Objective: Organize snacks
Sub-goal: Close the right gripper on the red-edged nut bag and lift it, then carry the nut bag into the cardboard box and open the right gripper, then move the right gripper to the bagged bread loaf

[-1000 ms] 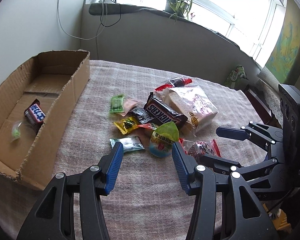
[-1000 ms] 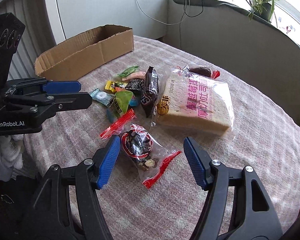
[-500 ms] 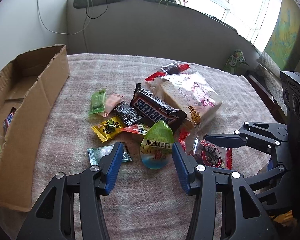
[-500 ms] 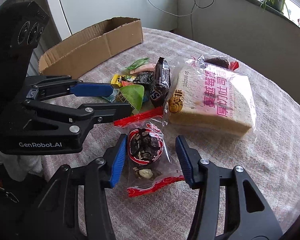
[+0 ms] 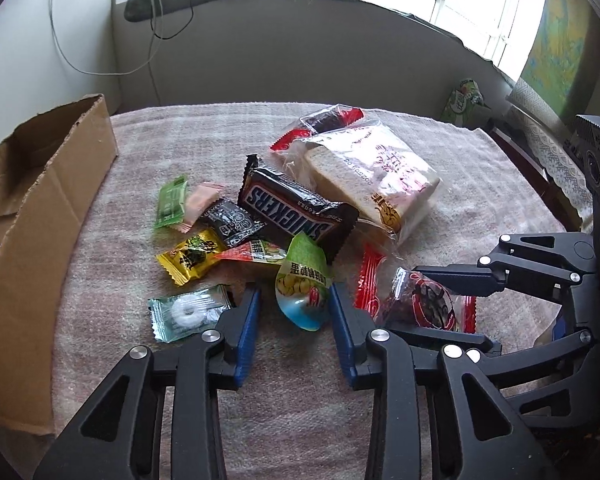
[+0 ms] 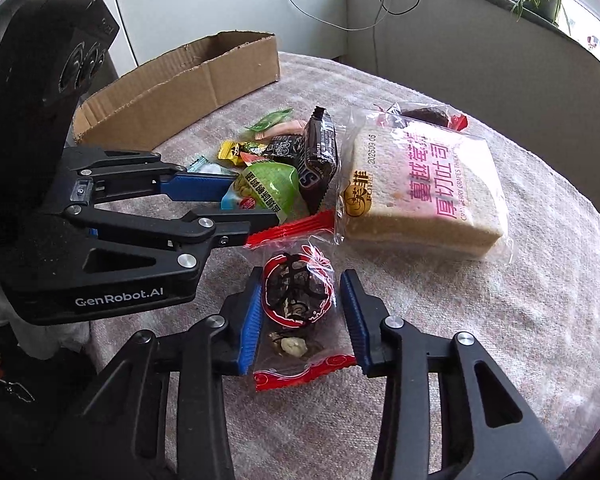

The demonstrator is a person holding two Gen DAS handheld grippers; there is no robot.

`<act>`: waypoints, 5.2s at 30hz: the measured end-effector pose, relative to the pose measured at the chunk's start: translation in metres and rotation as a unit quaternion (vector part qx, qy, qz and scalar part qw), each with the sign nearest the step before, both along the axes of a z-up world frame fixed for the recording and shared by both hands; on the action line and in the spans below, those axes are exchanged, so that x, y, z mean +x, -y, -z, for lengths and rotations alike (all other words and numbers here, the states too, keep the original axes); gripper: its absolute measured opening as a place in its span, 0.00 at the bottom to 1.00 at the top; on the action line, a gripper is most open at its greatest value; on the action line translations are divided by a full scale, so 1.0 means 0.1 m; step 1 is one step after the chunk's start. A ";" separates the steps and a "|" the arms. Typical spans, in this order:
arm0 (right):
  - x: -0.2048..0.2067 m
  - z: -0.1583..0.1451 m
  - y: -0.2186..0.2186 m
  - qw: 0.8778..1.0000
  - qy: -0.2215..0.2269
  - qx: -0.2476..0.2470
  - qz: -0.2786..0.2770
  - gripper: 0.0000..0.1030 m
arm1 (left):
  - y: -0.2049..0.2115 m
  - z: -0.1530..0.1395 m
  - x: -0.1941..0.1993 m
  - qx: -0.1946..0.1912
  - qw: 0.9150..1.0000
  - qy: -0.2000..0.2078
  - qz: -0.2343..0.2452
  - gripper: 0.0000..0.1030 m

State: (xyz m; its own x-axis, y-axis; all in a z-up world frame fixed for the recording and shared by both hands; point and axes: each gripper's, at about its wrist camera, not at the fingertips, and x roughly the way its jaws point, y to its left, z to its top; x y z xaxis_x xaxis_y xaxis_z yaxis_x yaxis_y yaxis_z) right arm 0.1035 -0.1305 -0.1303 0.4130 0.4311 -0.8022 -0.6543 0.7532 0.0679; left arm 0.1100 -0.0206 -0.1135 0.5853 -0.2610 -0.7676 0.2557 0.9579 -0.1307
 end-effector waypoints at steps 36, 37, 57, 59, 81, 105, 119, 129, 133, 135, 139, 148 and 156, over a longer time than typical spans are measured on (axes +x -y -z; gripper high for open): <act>-0.14 -0.65 -0.32 0.998 0.039 0.049 0.030 0.35 | -0.87 -0.54 -0.49 -0.077 0.990 0.074 -0.090 0.21; -0.13 -0.68 -0.37 0.998 0.040 0.051 0.027 0.35 | -0.93 -0.55 -0.50 -0.078 0.990 0.076 -0.095 0.21; 0.31 -0.94 -1.68 0.996 0.066 0.054 -0.038 0.35 | -1.91 -0.61 -0.59 -0.057 0.975 0.095 -0.192 0.21; 0.36 -0.91 -1.78 0.996 0.064 0.051 -0.041 0.35 | -1.97 -0.59 -0.58 -0.055 0.974 0.094 -0.199 0.21; 0.68 -0.66 -2.28 0.996 0.049 0.027 -0.066 0.35 | -2.24 -0.51 -0.51 -0.052 0.969 0.084 -0.228 0.22; 0.65 -0.81 -1.99 0.997 0.071 0.036 -0.024 0.89 | -2.19 -0.56 -0.52 -0.049 0.968 0.090 -0.229 0.37; 0.51 -0.85 -1.37 0.996 0.081 0.013 0.015 0.89 | -1.81 -0.62 -0.48 -0.068 0.971 0.094 -0.209 0.71; 0.49 -0.83 -0.65 0.995 0.077 0.008 0.061 0.89 | -1.34 -0.60 -0.38 -0.074 0.980 0.082 -0.167 0.77; 0.57 -0.78 -0.29 0.994 0.065 0.008 0.085 0.89 | -1.10 -0.57 -0.33 -0.076 0.983 0.075 -0.146 0.77; 0.62 -0.74 -0.12 0.994 0.055 0.009 0.095 0.89 | -1.01 -0.54 -0.30 -0.080 0.985 0.070 -0.137 0.77; 0.69 -0.67 0.15 0.994 0.039 0.010 0.104 0.89 | -0.80 -0.50 -0.23 -0.086 0.987 0.060 -0.120 0.77; 0.83 -0.57 0.48 0.995 0.033 -0.004 0.096 0.89 | -0.33 -0.42 -0.07 -0.108 0.990 0.038 -0.081 0.77; 1.03 -0.44 0.63 0.996 -0.018 0.022 0.081 0.89 | 0.06 -0.32 0.00 -0.144 0.989 0.006 -0.034 0.70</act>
State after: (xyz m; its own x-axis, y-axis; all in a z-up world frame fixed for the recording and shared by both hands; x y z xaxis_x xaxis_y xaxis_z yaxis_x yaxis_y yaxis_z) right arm 0.2064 -0.1933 -0.0868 0.4515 0.3968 -0.7992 -0.5213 0.8442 0.1247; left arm 0.1098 -0.0261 -0.0812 0.6175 -0.4264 -0.6609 0.1942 0.8969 -0.3972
